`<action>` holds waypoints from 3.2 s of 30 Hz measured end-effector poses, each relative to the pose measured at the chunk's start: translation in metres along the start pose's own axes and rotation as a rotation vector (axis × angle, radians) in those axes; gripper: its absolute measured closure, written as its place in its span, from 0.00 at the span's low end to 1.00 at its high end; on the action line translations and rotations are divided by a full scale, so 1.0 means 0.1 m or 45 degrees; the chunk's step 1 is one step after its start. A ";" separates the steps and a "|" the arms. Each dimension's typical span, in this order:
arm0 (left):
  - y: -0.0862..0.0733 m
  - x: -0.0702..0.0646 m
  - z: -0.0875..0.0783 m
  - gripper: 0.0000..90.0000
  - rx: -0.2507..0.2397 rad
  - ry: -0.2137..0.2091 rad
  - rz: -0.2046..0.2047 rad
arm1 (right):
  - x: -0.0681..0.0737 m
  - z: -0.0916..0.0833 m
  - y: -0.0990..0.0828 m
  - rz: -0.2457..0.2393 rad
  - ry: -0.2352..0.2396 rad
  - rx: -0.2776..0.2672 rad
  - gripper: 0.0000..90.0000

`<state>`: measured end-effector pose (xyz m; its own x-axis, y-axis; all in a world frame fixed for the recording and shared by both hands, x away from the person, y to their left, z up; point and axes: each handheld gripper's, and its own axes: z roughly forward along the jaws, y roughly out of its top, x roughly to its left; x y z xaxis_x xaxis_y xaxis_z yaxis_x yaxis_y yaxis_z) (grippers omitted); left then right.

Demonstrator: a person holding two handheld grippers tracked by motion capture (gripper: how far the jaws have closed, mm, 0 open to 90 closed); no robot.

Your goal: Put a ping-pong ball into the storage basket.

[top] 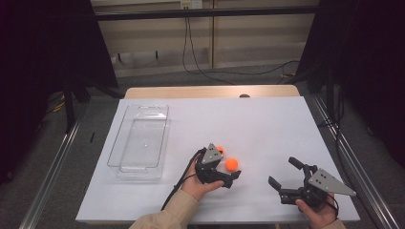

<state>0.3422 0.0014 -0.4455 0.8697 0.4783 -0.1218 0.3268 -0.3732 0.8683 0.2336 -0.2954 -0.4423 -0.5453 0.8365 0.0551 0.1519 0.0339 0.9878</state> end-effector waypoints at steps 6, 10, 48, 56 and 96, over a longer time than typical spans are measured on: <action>0.00 0.02 0.02 0.07 0.007 0.012 -0.006 | 0.00 0.00 0.00 -0.001 -0.001 -0.002 0.02; 0.00 0.02 0.03 0.08 0.023 0.015 0.000 | 0.00 0.00 0.00 -0.003 0.001 0.004 0.02; 0.03 0.01 0.12 0.33 0.109 0.023 0.007 | 0.00 -0.01 0.01 -0.004 -0.001 -0.004 0.02; 0.03 0.01 0.14 0.36 0.118 0.018 -0.007 | 0.00 -0.01 0.01 -0.008 0.001 -0.003 0.02; 0.01 0.03 0.27 0.51 0.234 0.015 -0.016 | 0.00 -0.01 0.00 -0.005 0.001 -0.005 0.03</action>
<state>0.3557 -0.0190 -0.4583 0.8613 0.4923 -0.1253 0.4002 -0.5056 0.7643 0.2332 -0.2962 -0.4419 -0.5464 0.8359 0.0516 0.1467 0.0348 0.9886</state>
